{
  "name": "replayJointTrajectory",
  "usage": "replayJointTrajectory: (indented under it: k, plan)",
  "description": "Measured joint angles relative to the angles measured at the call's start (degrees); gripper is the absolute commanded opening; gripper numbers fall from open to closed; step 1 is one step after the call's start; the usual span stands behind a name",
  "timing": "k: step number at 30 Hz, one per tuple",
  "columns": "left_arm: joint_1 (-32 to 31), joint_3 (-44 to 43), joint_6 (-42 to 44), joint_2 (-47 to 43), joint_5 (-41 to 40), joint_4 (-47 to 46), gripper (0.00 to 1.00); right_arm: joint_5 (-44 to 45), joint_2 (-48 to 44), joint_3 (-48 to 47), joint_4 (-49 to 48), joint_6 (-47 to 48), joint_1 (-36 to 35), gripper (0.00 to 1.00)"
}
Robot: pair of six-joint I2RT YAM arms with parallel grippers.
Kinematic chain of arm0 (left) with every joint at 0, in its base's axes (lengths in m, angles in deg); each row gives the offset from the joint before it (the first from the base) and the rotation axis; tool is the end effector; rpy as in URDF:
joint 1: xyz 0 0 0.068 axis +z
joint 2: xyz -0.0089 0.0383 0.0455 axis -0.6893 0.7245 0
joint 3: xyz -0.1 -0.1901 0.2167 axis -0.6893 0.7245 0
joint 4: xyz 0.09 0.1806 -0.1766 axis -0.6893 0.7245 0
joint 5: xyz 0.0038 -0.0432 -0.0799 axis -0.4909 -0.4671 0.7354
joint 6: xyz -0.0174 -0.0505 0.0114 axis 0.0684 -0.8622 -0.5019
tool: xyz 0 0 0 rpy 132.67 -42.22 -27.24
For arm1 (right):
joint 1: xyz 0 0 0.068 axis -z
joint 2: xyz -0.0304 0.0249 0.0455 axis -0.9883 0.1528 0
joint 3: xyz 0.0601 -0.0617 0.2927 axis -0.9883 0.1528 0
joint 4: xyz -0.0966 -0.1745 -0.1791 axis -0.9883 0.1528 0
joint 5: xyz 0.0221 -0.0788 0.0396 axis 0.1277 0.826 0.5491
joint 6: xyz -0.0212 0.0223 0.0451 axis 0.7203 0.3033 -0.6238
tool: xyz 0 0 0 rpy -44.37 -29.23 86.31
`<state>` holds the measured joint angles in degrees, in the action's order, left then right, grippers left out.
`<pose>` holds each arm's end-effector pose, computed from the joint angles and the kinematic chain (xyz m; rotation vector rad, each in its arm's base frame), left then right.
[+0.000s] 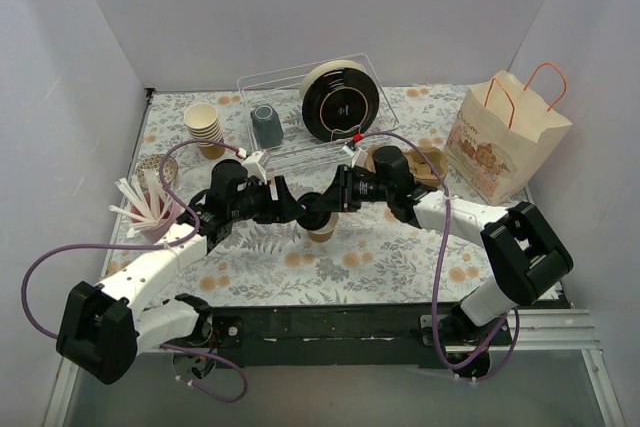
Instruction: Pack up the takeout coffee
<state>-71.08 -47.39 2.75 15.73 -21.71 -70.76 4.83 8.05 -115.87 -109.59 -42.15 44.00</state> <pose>0.1943 -0.1157 0.2644 -0.6326 2.3819 -1.2454 0.2536 0.2201 0.2531 -0.2994 2.1681 1.5465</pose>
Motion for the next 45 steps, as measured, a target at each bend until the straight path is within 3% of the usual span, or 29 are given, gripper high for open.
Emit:
replayJointTrajectory:
  k: [22, 25, 29, 32, 45]
  plan:
    - [0.0, 0.0, -0.8, 4.3, 0.0, -1.0, 0.65, 0.2, 0.3, 0.0, 2.3, 1.4, 2.0, 0.36]
    - [0.0, 0.0, -0.8, 4.7, 0.0, -1.3, 0.65, 0.2, 0.4, 0.0, 2.6, 1.6, 2.3, 0.31]
    - [0.0, 0.0, -0.8, 4.7, 0.0, -1.3, 0.65, -0.6, 0.6, 0.0, 2.6, 1.6, 2.4, 0.15]
    - [0.0, 0.0, -0.8, 4.7, 0.0, -1.3, 0.66, -1.1, 0.6, 0.0, 2.7, 1.6, 2.5, 0.12]
    - [0.0, -1.2, -0.4, -1.5, -6.6, 2.2, 0.71, -2.8, -1.2, -0.1, 1.4, -1.4, 2.6, 0.09]
